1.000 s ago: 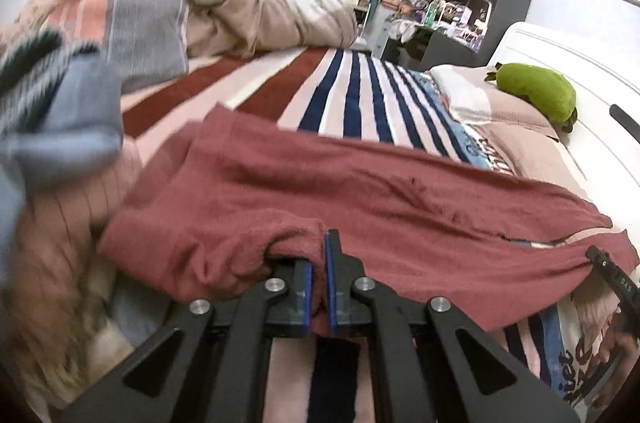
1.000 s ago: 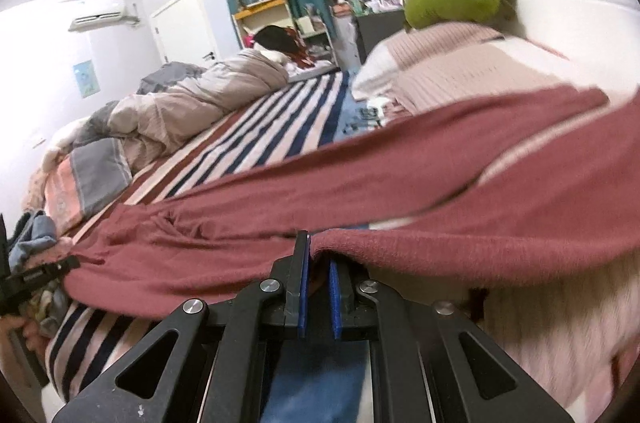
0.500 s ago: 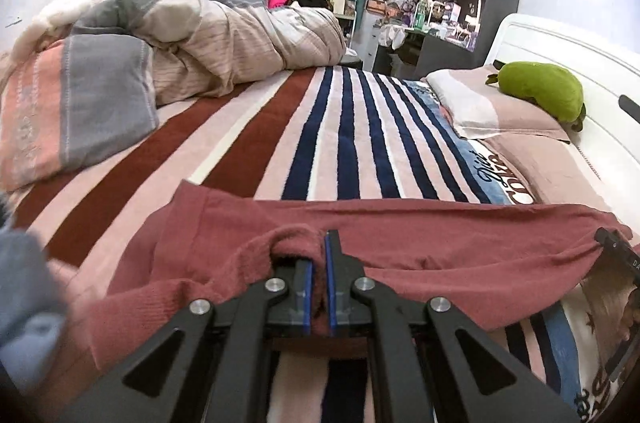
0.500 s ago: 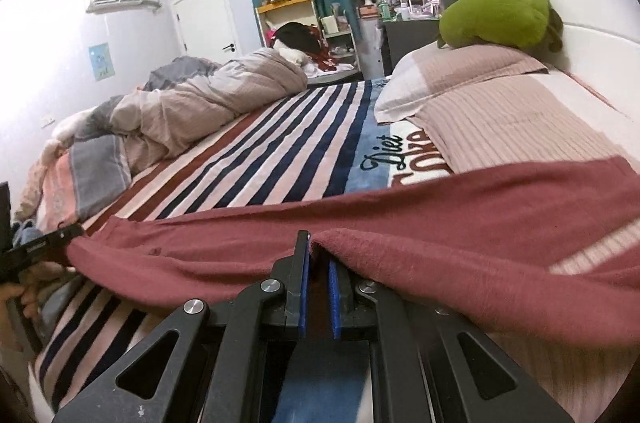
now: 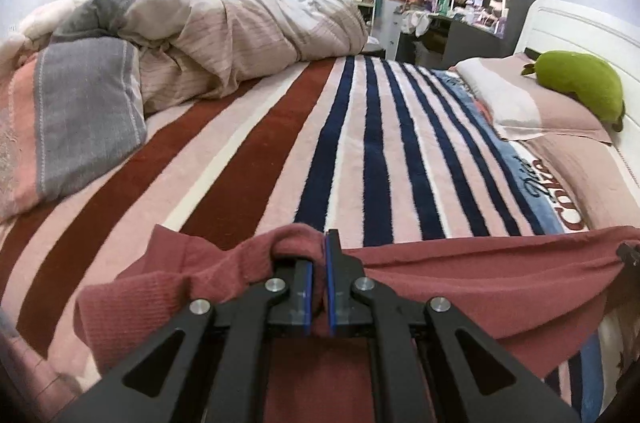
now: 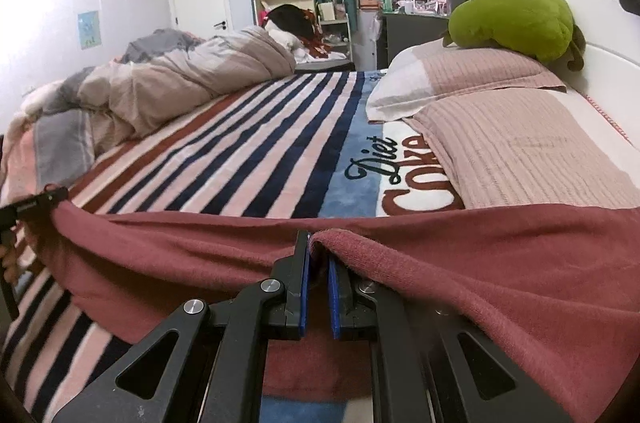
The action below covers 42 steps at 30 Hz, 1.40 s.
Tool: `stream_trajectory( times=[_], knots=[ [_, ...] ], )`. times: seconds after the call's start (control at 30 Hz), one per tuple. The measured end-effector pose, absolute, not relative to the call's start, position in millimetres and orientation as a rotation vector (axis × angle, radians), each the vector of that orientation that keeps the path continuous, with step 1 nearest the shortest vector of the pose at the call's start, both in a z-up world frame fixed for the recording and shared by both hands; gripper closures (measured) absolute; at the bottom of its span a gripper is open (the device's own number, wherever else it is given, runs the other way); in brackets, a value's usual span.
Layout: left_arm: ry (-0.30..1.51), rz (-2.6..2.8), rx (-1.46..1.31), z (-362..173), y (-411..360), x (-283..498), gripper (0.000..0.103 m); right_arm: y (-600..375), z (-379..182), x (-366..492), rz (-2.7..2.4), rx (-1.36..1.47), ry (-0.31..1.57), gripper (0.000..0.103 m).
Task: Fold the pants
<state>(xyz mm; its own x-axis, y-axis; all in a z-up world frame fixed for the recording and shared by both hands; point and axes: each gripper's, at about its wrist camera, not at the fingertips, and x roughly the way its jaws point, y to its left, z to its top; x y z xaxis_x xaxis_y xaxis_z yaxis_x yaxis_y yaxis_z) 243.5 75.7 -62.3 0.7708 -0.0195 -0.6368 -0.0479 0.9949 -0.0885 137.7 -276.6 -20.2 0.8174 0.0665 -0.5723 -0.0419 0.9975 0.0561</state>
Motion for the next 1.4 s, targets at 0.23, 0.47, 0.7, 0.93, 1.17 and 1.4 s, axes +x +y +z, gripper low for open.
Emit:
stream_trajectory(
  times=[0.23,0.47,0.7,0.93,1.17,1.4],
  knots=[
    [0.758,0.064,-0.08,-85.6,75.8,274.6,0.098,-278.4,-41.3,165.4,0.054,0.064,0.624,0.1],
    [0.762,0.098,-0.029,-96.4,71.4,280.7,0.045,-271.9,-55.3,184.4,0.064,0.045,0.655,0.065],
    [0.763,-0.014,-0.091,-78.3,70.8,256.7,0.042,-263.1,-39.9,169.0,0.135,0.041,0.651,0.049],
    [0.836,-0.157,-0.06,-91.9,38.2,233.5,0.042,-222.9,-34.1,139.8,0.286,-0.013,0.702,0.062],
    [0.928,-0.174,0.006,-119.7,22.7,248.4,0.068,-184.1,-84.1,158.9,0.35,-0.09,0.868,0.091],
    [0.945,-0.128,0.048,-124.1,16.6,276.6,0.068,-185.7,-92.3,192.5,0.269,-0.136,0.866,0.091]
  ],
)
